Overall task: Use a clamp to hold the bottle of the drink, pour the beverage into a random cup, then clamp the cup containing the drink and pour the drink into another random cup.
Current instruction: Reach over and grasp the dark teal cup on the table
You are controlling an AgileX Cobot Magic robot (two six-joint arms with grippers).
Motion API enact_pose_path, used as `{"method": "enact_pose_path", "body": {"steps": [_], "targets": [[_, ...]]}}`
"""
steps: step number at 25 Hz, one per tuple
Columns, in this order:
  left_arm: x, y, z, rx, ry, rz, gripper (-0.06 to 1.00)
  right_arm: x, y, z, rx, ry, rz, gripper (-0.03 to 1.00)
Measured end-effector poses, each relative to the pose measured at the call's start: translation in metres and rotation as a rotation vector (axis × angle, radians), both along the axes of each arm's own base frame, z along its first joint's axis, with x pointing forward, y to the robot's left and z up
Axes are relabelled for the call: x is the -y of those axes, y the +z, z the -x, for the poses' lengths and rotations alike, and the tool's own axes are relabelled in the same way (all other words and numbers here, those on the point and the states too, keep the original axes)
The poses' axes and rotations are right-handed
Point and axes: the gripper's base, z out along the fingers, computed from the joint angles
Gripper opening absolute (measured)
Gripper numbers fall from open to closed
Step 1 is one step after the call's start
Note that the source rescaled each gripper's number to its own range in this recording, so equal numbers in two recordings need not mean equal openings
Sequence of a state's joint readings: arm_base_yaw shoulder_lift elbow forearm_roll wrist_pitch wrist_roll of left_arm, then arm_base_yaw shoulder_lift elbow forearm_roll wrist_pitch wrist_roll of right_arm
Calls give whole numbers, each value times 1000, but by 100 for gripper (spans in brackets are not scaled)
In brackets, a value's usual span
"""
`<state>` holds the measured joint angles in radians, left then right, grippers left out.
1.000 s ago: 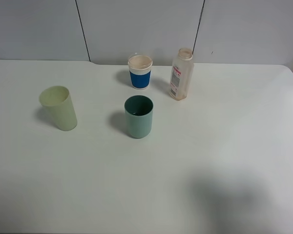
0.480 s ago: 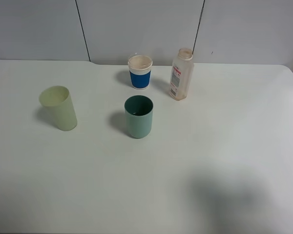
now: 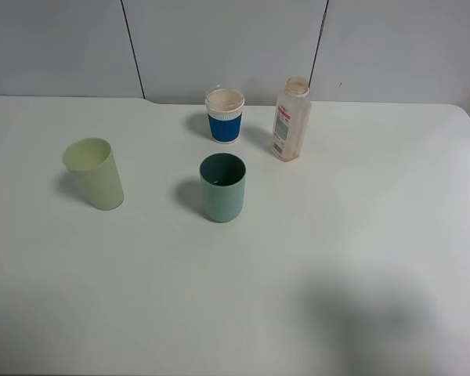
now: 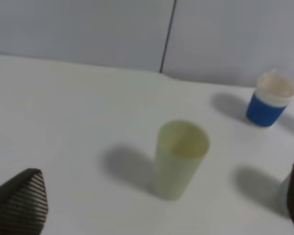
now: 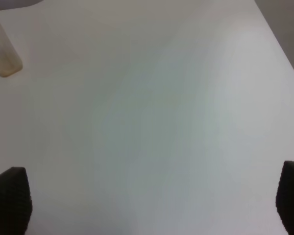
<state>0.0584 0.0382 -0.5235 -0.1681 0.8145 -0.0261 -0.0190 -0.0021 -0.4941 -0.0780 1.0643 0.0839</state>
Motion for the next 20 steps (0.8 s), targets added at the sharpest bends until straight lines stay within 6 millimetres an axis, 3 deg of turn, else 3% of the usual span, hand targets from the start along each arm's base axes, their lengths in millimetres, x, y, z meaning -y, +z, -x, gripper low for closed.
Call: {"method": "enact_pose_path", "body": {"steps": [13,20], "targets": [[12,1,-59,-164,-193,-30,99,0,0,0,1,0,0,100],[16,-3,-76,-212,-282,-89,99,0,0,0,1,0,0,100]]}}
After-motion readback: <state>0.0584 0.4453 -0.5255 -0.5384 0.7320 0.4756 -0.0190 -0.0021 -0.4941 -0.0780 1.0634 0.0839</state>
